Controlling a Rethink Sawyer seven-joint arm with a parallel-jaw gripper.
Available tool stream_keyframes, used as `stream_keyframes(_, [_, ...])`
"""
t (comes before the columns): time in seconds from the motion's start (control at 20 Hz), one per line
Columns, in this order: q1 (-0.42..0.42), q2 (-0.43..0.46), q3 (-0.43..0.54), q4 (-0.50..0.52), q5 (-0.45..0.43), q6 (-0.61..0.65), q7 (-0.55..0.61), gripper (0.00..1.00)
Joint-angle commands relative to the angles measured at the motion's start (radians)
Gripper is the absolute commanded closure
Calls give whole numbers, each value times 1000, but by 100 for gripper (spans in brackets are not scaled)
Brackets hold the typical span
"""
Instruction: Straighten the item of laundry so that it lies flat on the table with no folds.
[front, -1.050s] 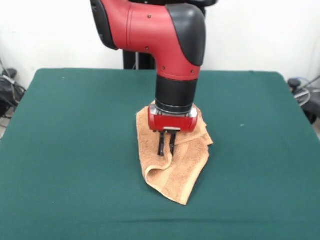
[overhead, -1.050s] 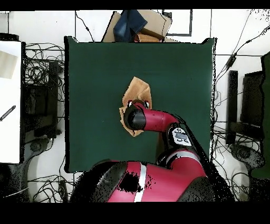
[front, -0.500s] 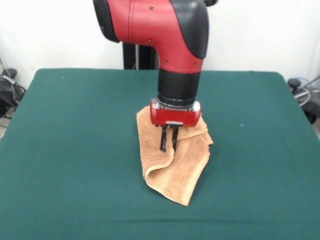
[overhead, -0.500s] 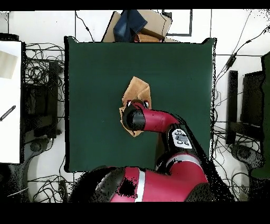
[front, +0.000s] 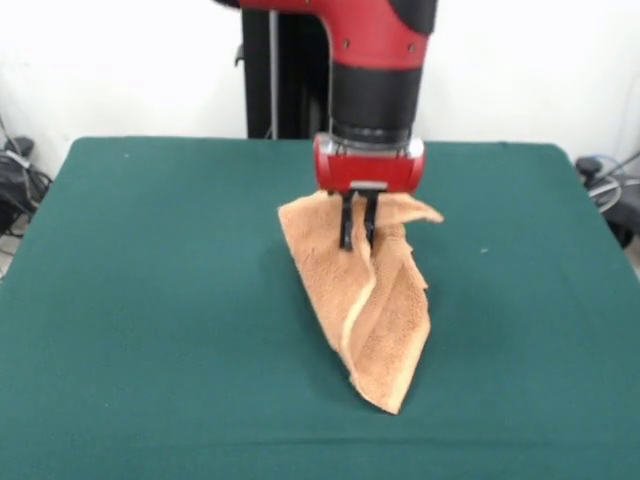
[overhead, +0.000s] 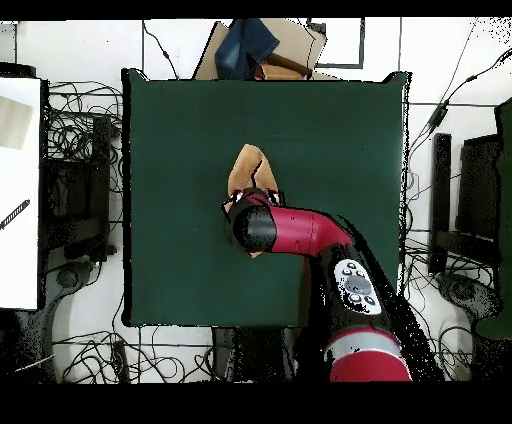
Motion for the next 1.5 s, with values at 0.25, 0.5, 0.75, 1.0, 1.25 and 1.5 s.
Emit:
stream_keyframes(0.25, [-66, -64, 150, 110, -17, 60, 69, 100])
stream_keyframes(0.5, [-121, -30, 185, 110, -42, 29, 53, 100])
stream_keyframes(0.75, [-154, 29, 210, 103, -69, -21, 52, 100])
stream_keyframes(1.0, [-212, 134, 236, 45, -125, -35, 0, 100])
stream_keyframes(1.25, [-275, 162, 244, -14, -184, 38, -64, 100])
stream_keyframes(1.5, [-396, 291, 326, -140, -279, 79, -181, 100])
